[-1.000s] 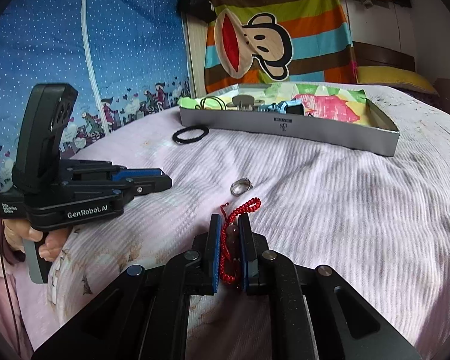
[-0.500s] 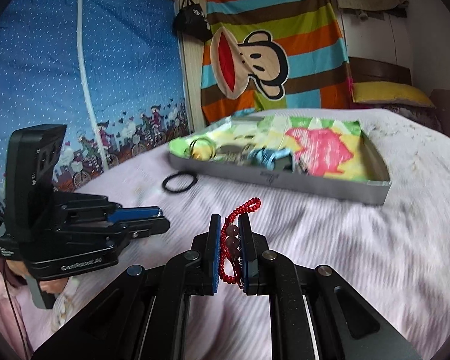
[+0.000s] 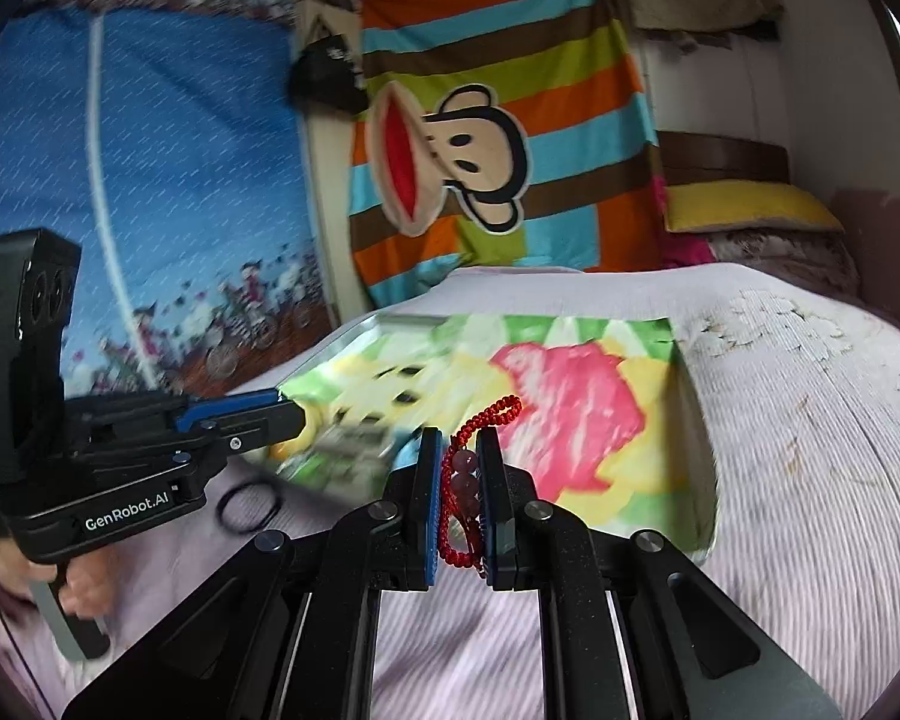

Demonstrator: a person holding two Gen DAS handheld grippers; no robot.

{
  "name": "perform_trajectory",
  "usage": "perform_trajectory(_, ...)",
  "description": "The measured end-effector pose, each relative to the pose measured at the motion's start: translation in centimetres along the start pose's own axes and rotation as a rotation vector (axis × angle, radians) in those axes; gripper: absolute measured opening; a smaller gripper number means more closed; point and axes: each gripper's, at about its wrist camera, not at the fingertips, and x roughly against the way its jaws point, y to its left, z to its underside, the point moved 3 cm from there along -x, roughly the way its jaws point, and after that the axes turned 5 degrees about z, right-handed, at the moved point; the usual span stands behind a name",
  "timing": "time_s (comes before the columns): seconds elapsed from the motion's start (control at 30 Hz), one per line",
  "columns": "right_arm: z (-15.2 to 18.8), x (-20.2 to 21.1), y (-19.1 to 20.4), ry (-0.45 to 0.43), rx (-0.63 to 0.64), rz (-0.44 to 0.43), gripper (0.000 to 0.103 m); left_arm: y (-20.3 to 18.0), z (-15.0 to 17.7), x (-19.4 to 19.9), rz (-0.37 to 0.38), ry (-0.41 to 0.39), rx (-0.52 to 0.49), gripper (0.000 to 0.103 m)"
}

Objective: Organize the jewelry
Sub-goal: 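Carry the gold charm and red cord into the tray and release both, then move the right tool to the silver ring while the left tool moves to the black hair tie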

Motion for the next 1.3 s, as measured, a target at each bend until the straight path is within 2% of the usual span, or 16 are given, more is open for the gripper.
perform_trajectory(0.27, -1.0, -6.1, -2.8, 0.101, -0.047, 0.046, 0.010, 0.7, -1.7, -6.1, 0.016, 0.121, 0.072, 0.014)
perform_trajectory(0.57, 0.9, -10.3, -4.1, 0.236, -0.072, 0.057, 0.010, 0.8, -0.6, -9.9, -0.028, 0.261, 0.070, 0.014)
perform_trajectory(0.73, 2.5, -12.1, -4.3, 0.330, -0.081, 0.041, 0.010, 0.7, -0.2, -10.2, -0.033, 0.287, 0.043, 0.014)
perform_trajectory(0.87, 3.2, -12.7, -3.9, 0.359, -0.073, 0.042, 0.010, 0.6, -0.2, -10.4, -0.026, 0.308, 0.036, 0.014)
perform_trajectory(1.1, 3.8, -12.8, -4.0, 0.387, -0.066, 0.031, 0.010, 1.1, -0.1, -9.7, 0.002, 0.286, 0.086, 0.014)
perform_trajectory(1.3, 3.7, -12.2, -4.1, 0.374, -0.066, 0.032, 0.012, 1.6, 0.3, -8.5, 0.030, 0.254, 0.132, 0.031)
